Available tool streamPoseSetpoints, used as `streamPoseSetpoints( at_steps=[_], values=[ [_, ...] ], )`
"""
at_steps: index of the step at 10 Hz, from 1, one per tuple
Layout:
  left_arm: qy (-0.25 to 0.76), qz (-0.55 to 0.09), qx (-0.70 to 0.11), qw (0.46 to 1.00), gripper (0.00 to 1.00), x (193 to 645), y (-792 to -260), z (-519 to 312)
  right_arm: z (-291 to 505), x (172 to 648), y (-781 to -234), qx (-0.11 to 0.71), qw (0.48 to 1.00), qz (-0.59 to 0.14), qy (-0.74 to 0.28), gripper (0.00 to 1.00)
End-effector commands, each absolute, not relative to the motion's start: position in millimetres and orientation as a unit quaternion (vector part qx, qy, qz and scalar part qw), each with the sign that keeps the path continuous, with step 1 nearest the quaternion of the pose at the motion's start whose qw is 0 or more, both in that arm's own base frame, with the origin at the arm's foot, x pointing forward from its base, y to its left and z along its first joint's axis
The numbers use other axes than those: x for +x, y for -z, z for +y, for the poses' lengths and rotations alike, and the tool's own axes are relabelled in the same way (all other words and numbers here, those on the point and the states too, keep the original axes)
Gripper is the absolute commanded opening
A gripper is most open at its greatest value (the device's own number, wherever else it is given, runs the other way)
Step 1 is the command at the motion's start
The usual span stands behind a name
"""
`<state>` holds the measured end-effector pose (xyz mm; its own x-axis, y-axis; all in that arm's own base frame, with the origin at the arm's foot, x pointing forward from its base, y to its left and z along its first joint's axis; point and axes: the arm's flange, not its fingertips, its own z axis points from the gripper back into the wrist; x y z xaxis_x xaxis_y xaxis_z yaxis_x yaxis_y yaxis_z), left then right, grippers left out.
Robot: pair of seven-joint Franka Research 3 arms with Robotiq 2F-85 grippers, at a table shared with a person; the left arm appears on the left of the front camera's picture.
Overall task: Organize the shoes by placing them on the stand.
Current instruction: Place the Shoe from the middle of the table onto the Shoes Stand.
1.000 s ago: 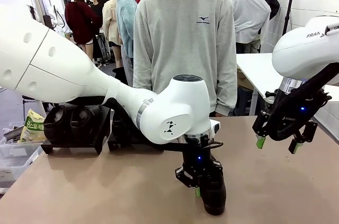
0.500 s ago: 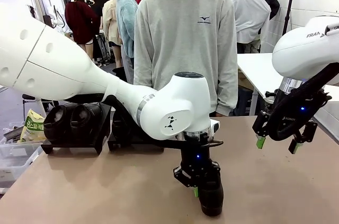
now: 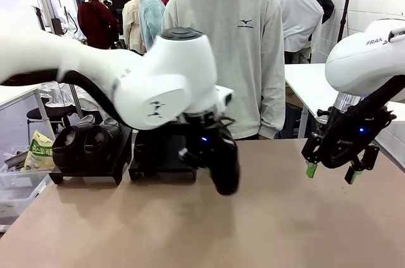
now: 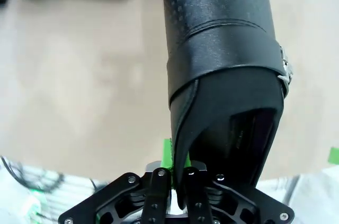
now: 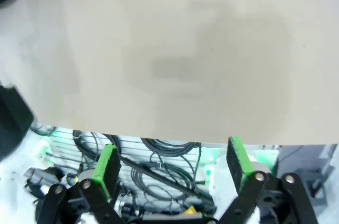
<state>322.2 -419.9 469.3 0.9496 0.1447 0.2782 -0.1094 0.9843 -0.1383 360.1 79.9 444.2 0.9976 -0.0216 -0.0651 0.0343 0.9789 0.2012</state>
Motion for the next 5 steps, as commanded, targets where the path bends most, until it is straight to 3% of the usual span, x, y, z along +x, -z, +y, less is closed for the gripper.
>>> streamPoseSetpoints(
  at_steps=[1,5],
  values=[
    [-0.028,-0.22,-0.022,0.975,0.0,337,-459,-384,81,360,-444,0.102,0.994,0.033,0.012,1.0],
    [-0.022,-0.217,0.006,0.976,0.0,371,-458,-333,81,360,-444,0.102,0.994,0.033,0.012,1.0]
  ],
)
